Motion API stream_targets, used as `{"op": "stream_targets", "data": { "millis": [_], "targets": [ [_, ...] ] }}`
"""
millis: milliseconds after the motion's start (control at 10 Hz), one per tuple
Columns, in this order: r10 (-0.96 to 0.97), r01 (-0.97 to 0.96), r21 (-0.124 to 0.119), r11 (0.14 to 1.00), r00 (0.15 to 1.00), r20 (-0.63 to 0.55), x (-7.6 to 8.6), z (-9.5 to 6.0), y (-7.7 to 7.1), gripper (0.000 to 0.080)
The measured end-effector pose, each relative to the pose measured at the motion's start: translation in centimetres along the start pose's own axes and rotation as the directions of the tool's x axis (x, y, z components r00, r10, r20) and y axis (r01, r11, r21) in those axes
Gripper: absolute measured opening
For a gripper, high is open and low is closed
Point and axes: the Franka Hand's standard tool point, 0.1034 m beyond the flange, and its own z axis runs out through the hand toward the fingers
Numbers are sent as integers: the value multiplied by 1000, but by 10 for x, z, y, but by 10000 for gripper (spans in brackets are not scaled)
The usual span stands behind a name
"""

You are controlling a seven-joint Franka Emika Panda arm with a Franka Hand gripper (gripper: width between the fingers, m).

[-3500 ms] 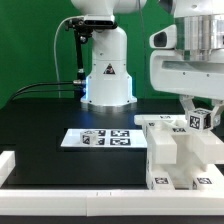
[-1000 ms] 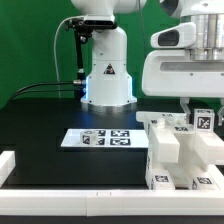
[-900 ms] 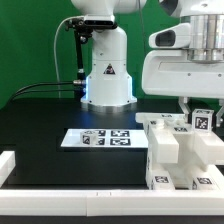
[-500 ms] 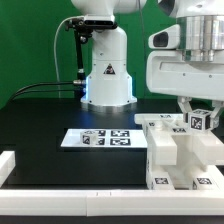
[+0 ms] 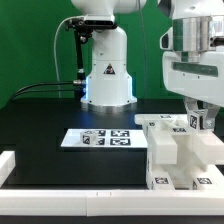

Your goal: Assemble chair

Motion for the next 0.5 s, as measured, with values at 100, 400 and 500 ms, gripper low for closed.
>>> {"op": "stream_targets", "data": {
  "millis": [100,400,500],
  "targets": [
    [77,-77,-6,997,997,25,1,0,-1,265],
    [358,-358,-16,934,932,61,1,0,-1,265],
    [420,-420,-18,907,905,64,1,0,-1,265]
  ]
}}
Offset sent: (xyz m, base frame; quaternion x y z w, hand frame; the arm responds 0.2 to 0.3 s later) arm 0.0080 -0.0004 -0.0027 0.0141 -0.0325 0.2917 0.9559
